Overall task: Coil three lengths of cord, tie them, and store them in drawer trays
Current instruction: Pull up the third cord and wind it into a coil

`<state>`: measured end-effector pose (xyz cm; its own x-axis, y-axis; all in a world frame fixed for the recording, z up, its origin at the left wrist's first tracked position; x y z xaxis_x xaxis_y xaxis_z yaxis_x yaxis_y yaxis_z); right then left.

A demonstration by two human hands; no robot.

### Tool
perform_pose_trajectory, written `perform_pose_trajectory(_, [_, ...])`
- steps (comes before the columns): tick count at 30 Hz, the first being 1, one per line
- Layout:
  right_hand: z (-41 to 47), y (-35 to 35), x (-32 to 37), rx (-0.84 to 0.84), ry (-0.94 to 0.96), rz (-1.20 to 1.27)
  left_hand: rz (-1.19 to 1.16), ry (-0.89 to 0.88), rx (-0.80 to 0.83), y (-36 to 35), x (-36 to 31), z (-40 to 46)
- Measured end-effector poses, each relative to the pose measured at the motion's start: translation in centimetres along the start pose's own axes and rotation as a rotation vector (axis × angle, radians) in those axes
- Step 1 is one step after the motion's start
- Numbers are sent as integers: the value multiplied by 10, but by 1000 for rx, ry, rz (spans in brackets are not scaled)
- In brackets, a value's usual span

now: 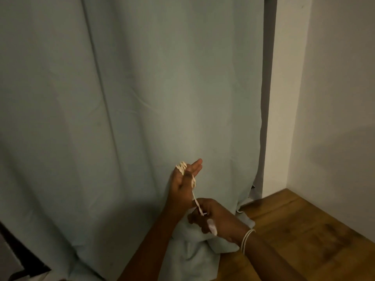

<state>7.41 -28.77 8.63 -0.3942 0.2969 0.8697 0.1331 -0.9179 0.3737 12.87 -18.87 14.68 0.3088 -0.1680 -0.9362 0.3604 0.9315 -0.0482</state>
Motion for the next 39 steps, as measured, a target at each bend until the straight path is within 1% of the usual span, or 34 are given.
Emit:
perform_pose_trajectory(1, [-1, -1, 2, 55, -17, -65, 165, -36, -11, -1, 9, -2])
perform_pose_trajectory(2, [-2, 3, 5, 95, -30, -123, 330, -109, -20, -1, 16, -4])
perform_pose_trajectory(3, [-3, 11, 8, 92, -45, -120, 483, -197, -28, 0, 20, -7])
perform_pose_trajectory(4, [-5, 20, 11, 56, -69, -58, 588, -266, -6, 0, 24, -7])
perform_pose_trajectory(6, [-7, 37, 18, -56, -131, 219, 710, -297, 53, 1, 29, -8])
perform_pose_trajectory(8, [-9, 46, 30, -128, -194, 556, 735, -162, 99, 3, 34, -6])
perform_pose_trajectory(10, [-10, 49, 35, -179, -210, 782, 654, -37, 101, 6, 38, -4])
perform_pose_trajectory(12, [-11, 52, 35, -211, -218, 940, 642, -23, 82, 5, 32, -4])
perform_pose_trajectory(14, [-13, 53, 35, -236, -218, 1014, 547, 20, 94, 2, 25, -5])
perform_pose_trajectory(16, [-12, 56, 40, -281, -178, 941, 388, 98, 133, -2, 21, -8])
perform_pose_trajectory(18, [-8, 62, 45, -378, -99, 761, 266, 132, 217, -8, 19, -12])
perform_pose_trajectory(20, [-6, 68, 52, -470, -8, 593, 201, 166, 329, -14, 16, -15])
perform_pose_trajectory(22, [-5, 73, 56, -523, 83, 469, 195, 191, 420, -17, 11, -18])
perform_pose_trajectory(24, [-4, 75, 63, -498, 196, 293, 208, 206, 463, -16, 9, -19])
perform_pose_trajectory(27, [-2, 77, 66, -456, 363, -100, 197, 213, 472, -15, 8, -19])
perform_pose_trajectory(29, [1, 80, 66, -407, 446, -394, 94, 262, 500, -15, 6, -20])
perform_pose_trajectory(30, [3, 81, 64, -368, 471, -491, 12, 290, 513, -15, 4, -20])
perform_pose_trajectory(31, [5, 82, 62, -318, 473, -504, -79, 317, 520, -16, 1, -20])
perform_pose_trajectory(32, [7, 79, 61, -261, 457, -429, -164, 337, 520, -16, -2, -18])
perform_pose_trajectory(34, [8, 70, 59, -188, 407, -181, -276, 338, 532, -18, -8, -15])
perform_pose_trajectory(36, [8, 62, 60, -262, 392, -51, -326, 335, 564, -22, -11, -12])
perform_pose_trajectory(39, [10, 58, 60, -419, 454, -75, -430, 366, 579, -31, -9, -9])
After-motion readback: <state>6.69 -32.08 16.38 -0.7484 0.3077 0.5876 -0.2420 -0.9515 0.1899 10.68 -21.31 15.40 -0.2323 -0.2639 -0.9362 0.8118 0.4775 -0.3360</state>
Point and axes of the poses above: each hand's wrist, its own z-axis towards the middle knuckle, its own y-axis out of the back of the hand, x = y × z, the point moved 4 cm from there along z, towards the middle knuckle, and after that the axes turned 12 degrees about y, right-handed, at the moved point
